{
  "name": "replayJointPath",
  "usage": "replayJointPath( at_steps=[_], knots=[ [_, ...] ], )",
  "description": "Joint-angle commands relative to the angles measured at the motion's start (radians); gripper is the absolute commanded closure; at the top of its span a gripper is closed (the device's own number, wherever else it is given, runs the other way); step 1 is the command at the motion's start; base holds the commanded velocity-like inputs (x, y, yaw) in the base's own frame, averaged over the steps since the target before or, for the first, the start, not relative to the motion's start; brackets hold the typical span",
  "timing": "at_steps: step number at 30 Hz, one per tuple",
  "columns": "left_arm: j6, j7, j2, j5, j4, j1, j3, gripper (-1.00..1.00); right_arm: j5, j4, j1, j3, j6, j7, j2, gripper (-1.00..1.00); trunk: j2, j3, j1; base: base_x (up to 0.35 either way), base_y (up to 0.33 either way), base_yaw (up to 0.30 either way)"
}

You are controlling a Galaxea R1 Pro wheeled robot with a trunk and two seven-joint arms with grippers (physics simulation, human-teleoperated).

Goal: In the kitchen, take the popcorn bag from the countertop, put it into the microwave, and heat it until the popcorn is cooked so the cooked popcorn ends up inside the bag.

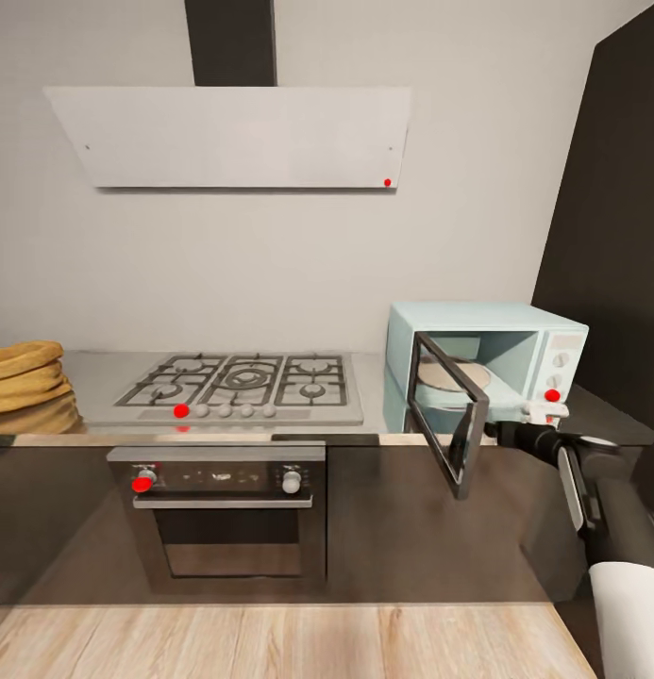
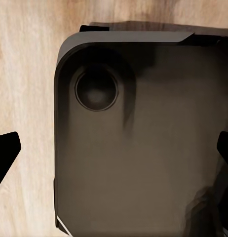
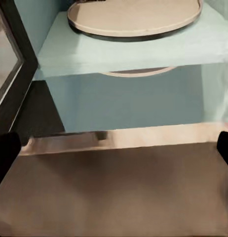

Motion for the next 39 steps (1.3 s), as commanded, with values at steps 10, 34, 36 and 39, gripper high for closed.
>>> replayJointPath(
  at_steps=[10,34,36,39],
  knots=[
    [-0.002,-0.001,0.0,0.006,0.0,0.0,0.001,-1.0,0.023,0.004,-0.001,0.001,-0.003,-0.054,-0.004,-1.0,-0.001,-0.001,0.0,0.0,0.0,0.0],
    [-0.002,0.001,0.002,0.007,0.0,0.0,0.0,-1.0,0.284,1.21,0.31,0.004,-0.693,-0.218,0.024,-1.0,-0.001,-0.001,0.0,0.0,0.0,0.0],
    [-0.002,0.002,0.002,0.007,0.0,0.0,0.001,-1.0,0.279,1.211,0.395,0.001,-0.728,-0.223,0.038,-1.0,-0.001,-0.001,0.0,0.0,0.0,0.0],
    [-0.002,0.003,0.002,0.008,0.0,0.0,0.001,-1.0,0.275,1.212,0.45,-0.002,-0.737,-0.24,0.049,-1.0,-0.001,-0.001,0.0,0.0,0.0,0.0]
  ],
)
